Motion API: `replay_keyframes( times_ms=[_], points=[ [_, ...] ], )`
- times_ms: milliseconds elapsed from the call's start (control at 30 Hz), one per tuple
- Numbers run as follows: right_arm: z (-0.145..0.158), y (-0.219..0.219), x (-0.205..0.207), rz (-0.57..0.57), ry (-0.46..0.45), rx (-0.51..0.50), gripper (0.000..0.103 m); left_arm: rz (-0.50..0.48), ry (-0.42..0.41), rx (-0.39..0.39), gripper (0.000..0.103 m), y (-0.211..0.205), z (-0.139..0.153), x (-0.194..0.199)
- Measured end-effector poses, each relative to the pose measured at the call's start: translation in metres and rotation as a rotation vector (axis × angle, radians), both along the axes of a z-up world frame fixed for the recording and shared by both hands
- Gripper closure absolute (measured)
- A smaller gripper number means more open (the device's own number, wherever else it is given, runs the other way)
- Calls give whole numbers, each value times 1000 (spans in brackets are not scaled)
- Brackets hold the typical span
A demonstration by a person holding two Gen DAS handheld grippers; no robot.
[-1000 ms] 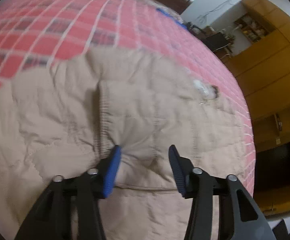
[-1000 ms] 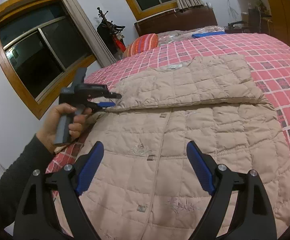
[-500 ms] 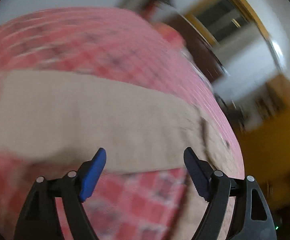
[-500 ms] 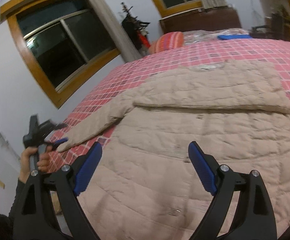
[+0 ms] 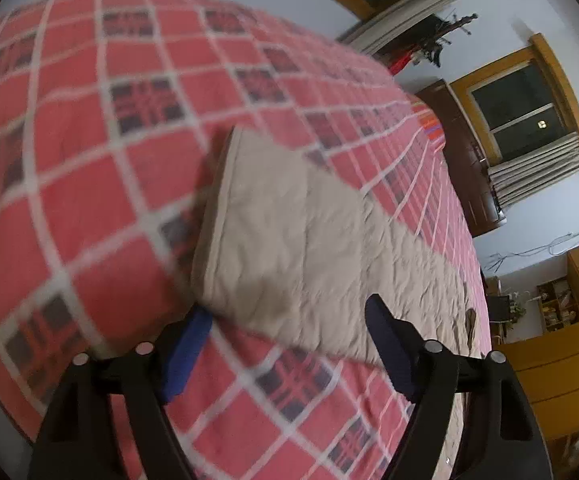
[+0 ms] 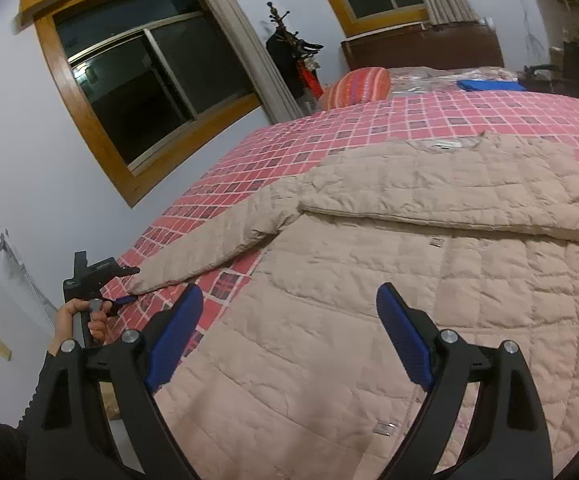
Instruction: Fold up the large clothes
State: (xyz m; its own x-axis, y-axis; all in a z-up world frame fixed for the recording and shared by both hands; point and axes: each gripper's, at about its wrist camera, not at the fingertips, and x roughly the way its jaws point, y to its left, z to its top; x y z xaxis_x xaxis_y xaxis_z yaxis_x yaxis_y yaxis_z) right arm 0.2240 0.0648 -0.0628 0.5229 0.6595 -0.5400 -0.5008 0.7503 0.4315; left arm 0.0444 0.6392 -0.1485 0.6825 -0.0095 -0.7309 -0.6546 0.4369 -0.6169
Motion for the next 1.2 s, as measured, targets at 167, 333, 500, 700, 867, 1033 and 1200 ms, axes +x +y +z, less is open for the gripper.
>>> replay_keyframes(
  times_ms=[167,333,500,700,867,1033,1200],
  points=[
    [-5,-7,7,-27,16,-3,15,-16,-74,72,95,4,33,8],
    [-7,-14,12,-48,32,3,15,-134,-181,238,96,-21,109,53],
    [-6,-27,15,-83,45,25,15,-300,-278,340,97,-70,177,118],
    [-6,-48,16,-141,57,48,15,-539,-308,404,98,-165,208,201],
    [-6,-69,16,-196,69,55,15,-681,-282,403,98,-236,198,247],
    [-6,-84,16,-244,74,40,15,-829,-208,369,98,-304,150,290],
    [-6,-93,25,-280,88,32,15,-944,-102,336,98,-352,87,311]
  ],
)
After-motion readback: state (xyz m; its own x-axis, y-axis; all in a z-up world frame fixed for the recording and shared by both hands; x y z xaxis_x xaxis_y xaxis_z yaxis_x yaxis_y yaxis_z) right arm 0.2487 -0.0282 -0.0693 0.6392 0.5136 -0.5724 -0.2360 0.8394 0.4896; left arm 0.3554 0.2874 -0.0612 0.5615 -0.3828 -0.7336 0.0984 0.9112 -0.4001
